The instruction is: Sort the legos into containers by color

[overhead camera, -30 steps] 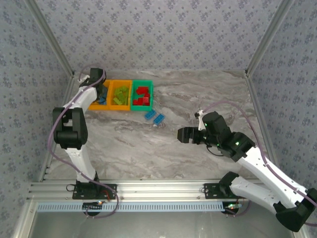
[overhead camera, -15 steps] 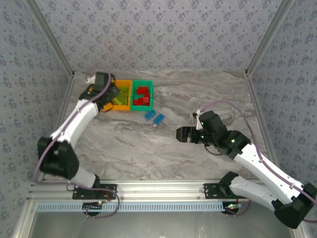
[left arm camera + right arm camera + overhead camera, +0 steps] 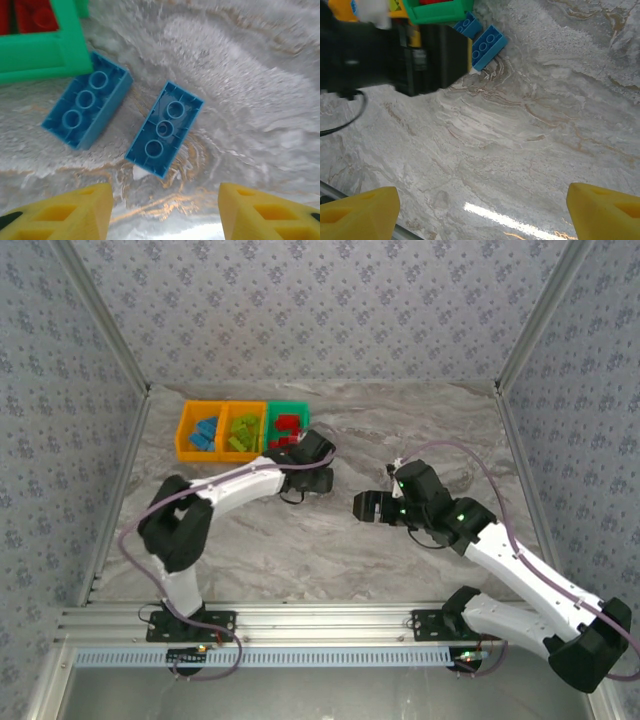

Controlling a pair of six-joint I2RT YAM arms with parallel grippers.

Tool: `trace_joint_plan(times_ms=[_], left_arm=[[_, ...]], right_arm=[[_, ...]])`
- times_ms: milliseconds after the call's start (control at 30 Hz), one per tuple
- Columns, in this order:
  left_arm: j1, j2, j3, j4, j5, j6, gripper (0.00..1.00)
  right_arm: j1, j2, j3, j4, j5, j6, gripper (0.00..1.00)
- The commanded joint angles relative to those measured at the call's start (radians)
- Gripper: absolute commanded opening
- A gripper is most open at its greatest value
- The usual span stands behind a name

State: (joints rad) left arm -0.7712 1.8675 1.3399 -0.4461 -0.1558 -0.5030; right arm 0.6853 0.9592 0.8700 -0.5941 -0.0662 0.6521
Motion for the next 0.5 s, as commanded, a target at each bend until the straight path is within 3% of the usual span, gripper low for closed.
trace_joint_plan(times_ms=[0, 267, 467], left_arm=[[0.011, 0.076, 0.091, 0.019, 0.016, 0.163, 0.60], [0.018, 0.230, 0.186, 0.001, -0.021, 0.203, 0.59], [0.015, 0.251, 0.175, -0.006, 0.005, 0.195, 0.44]], right_arm=[[-0.007, -0.029, -0.004, -0.030, 0.030, 0.023, 0.89], [-0.013, -0.064, -0.018, -0.064, 0.057, 0.022, 0.89], [-0.018, -0.058, -0.021, -0.054, 0.046, 0.023, 0.89]])
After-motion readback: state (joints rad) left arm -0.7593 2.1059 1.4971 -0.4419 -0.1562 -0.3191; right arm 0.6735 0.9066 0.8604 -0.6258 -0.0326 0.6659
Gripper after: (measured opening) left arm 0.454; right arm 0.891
